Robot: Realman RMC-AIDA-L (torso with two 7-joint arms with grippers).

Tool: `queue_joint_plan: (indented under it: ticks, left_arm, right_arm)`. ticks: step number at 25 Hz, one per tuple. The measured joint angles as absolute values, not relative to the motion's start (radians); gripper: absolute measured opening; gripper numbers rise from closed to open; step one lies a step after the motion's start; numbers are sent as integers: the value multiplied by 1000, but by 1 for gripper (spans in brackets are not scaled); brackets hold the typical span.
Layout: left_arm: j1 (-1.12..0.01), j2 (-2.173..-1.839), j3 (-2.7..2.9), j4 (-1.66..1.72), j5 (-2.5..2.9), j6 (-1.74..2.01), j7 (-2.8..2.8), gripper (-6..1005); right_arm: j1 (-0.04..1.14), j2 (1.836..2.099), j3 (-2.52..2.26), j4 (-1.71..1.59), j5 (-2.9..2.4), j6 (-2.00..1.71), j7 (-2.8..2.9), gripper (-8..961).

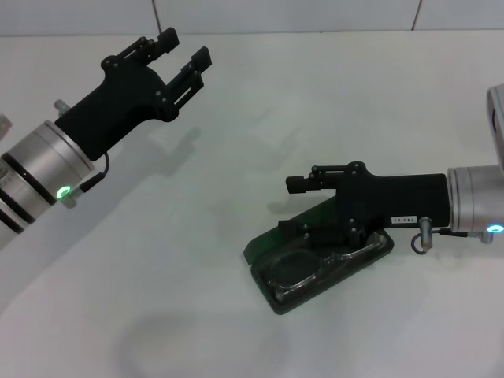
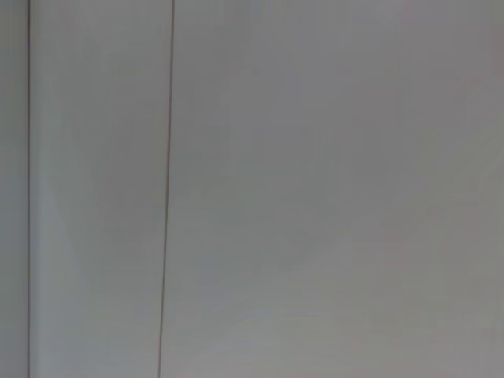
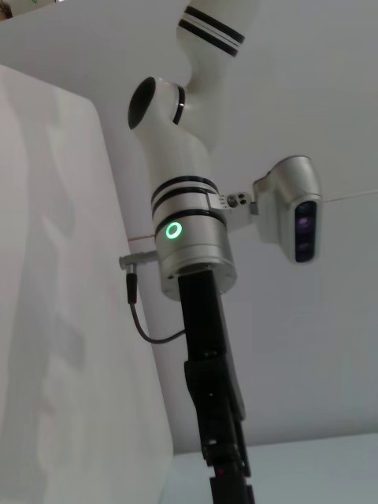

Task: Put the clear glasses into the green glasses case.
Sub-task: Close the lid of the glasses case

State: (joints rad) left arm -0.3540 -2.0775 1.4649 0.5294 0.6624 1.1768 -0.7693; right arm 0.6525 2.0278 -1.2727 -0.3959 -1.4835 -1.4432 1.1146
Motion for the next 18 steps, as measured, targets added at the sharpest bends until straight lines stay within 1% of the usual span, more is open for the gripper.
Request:
queue_joint_plan:
  ticks: [5, 10, 12, 15, 18]
  left_arm:
    - [-350, -2077, 1465, 529, 662, 1182, -767, 580]
    - [-343, -2076, 1464, 528, 660, 1186, -767, 580]
    - [-342, -2074, 1463, 527, 661, 1186, -767, 580]
    - [-344, -2074, 1463, 527, 661, 1185, -766, 580]
    - [-347, -2073, 1463, 527, 661, 1184, -765, 579]
  right_arm:
    - [639, 2026, -1285, -410, -1470, -1487, 1093, 679]
    - [652, 2008, -1352, -451, -1568, -1622, 1160, 679]
    - [677, 2011, -1367, -469, -1651, -1633, 1243, 679]
    - [734, 2025, -1417, -467, -1763, -1595, 1376, 679]
    - [769, 2027, -1532, -458, -1760, -1510, 1473, 679]
